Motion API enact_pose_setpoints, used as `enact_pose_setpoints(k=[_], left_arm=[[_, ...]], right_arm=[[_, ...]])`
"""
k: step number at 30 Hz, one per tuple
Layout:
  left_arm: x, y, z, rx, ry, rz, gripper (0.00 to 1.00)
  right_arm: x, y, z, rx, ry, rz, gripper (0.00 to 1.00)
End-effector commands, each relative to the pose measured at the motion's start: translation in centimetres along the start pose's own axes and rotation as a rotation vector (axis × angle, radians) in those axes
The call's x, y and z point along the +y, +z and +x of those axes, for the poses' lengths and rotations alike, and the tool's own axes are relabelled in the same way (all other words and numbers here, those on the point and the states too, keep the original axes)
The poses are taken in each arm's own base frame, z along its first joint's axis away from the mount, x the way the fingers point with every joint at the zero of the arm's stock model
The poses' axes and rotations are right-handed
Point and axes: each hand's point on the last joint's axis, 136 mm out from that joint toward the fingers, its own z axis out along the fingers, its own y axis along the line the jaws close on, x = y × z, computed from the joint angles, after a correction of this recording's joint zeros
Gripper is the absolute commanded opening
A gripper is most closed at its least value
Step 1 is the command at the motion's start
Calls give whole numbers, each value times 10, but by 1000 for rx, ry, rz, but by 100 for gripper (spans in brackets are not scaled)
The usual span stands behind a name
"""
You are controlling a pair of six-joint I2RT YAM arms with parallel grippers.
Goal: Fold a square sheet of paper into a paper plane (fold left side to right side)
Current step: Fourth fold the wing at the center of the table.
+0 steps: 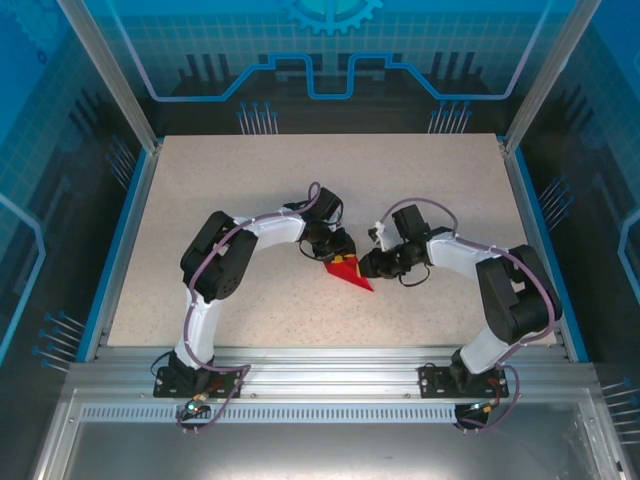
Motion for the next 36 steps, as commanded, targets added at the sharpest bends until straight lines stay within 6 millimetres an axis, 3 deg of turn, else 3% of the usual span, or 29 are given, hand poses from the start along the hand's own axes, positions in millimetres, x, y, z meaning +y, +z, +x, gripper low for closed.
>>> enact_pose_setpoints(k=[1, 8, 36], left_arm=[[39, 11, 12, 28, -62, -119, 31], [37, 11, 11, 25, -60, -116, 31], [39, 12, 11, 26, -57, -124, 30]], right_arm=[[15, 9, 7, 51, 10, -73, 29], [14, 14, 2, 58, 11, -69, 29], [-37, 28, 55, 204, 158, 107, 27]])
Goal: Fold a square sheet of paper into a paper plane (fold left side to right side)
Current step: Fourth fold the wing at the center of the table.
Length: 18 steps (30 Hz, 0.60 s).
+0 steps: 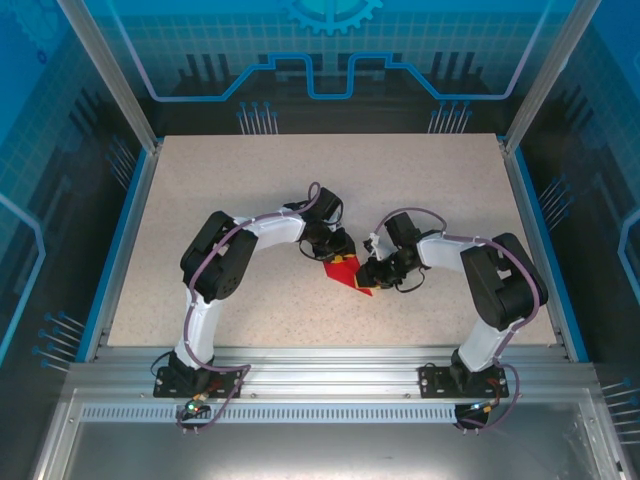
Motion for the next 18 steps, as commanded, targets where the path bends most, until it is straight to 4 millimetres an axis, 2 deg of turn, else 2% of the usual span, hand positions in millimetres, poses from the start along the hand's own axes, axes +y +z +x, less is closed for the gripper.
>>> enact_pose_setpoints(k=[1, 12, 18], left_arm=[[39, 12, 11, 27, -58, -124, 30], [40, 13, 10, 25, -55, -127, 30], [42, 14, 10, 28, -58, -131, 30]], right_arm=[[-22, 9, 36, 114, 105, 81, 27], [-49, 7, 89, 191, 242, 151, 24], [-50, -2, 100, 185, 260, 155, 23]])
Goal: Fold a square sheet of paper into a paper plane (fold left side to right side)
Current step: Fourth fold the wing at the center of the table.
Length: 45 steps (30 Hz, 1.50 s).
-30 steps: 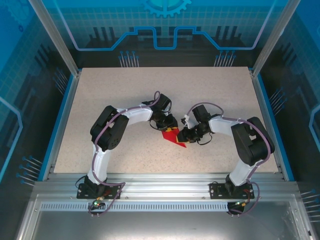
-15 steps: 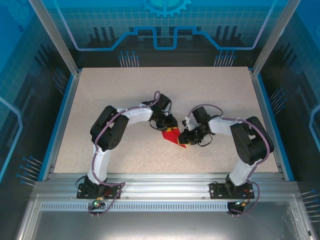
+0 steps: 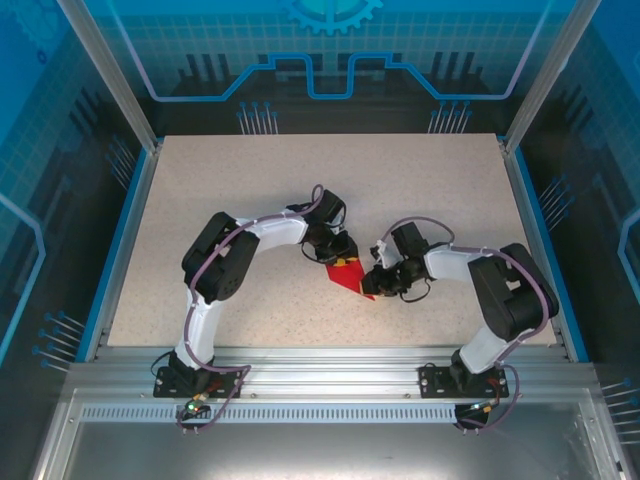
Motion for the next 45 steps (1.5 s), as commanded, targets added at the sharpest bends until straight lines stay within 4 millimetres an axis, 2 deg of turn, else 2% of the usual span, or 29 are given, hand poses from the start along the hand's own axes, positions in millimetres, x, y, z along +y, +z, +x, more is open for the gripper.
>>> enact_pose_setpoints(k=[1, 7, 13, 16, 21, 24, 29, 33, 38, 45], left_arm=[[45, 11, 1, 0, -67, -136, 30], [46, 11, 1, -1, -66, -138, 30], [46, 10, 1, -2, -64, -137, 29], [44, 10, 0, -3, -62, -131, 29], [42, 9, 0, -4, -60, -125, 30], [42, 9, 0, -7, -59, -122, 30], [41, 8, 0, -7, -59, -120, 29], [39, 8, -1, -8, -58, -116, 30], [38, 8, 0, -6, -56, -115, 30], [35, 6, -1, -5, -54, -107, 30]], right_arm=[[-41, -4, 79, 224, 223, 159, 23], [-44, -7, 89, 234, 244, 164, 23], [-38, -16, 85, 205, 229, 167, 22], [-24, -29, 75, 154, 182, 143, 22], [10, -54, 44, 24, 90, 82, 23], [18, -59, 25, -32, 71, 79, 22], [22, -43, -3, -45, 69, 101, 17], [18, -30, -15, -29, 70, 143, 7], [5, -14, -12, 16, 98, 158, 5], [-22, 3, 10, 99, 148, 225, 5]])
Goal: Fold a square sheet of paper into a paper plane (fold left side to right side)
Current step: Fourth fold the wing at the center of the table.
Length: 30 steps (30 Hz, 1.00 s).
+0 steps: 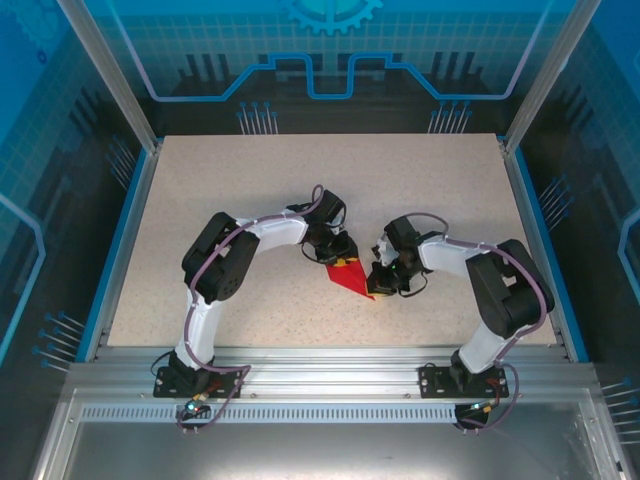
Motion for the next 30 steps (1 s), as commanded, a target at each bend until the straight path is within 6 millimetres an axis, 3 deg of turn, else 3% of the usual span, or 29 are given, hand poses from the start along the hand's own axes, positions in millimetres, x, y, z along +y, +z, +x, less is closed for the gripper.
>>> enact_pose_setpoints(k=[1, 6, 14, 19, 24, 30], left_arm=[[34, 5, -1, -6, -50, -106, 30], [19, -7, -5, -25, -23, -80, 31], [-35, -56, -11, -97, 62, 41, 34], [-39, -74, 4, -115, 77, 67, 34], [-33, -73, 31, -94, 79, 62, 33], [-37, -50, 56, -34, 75, 88, 28]], right_arm=[[-20, 12, 12, 40, 30, 83, 5], [-39, 17, 24, 67, 71, 140, 5], [-54, 18, 29, 72, 89, 188, 5], [-55, 19, 26, 62, 91, 194, 5], [-56, 20, 25, 64, 94, 193, 5], [-57, 20, 25, 65, 98, 195, 5]])
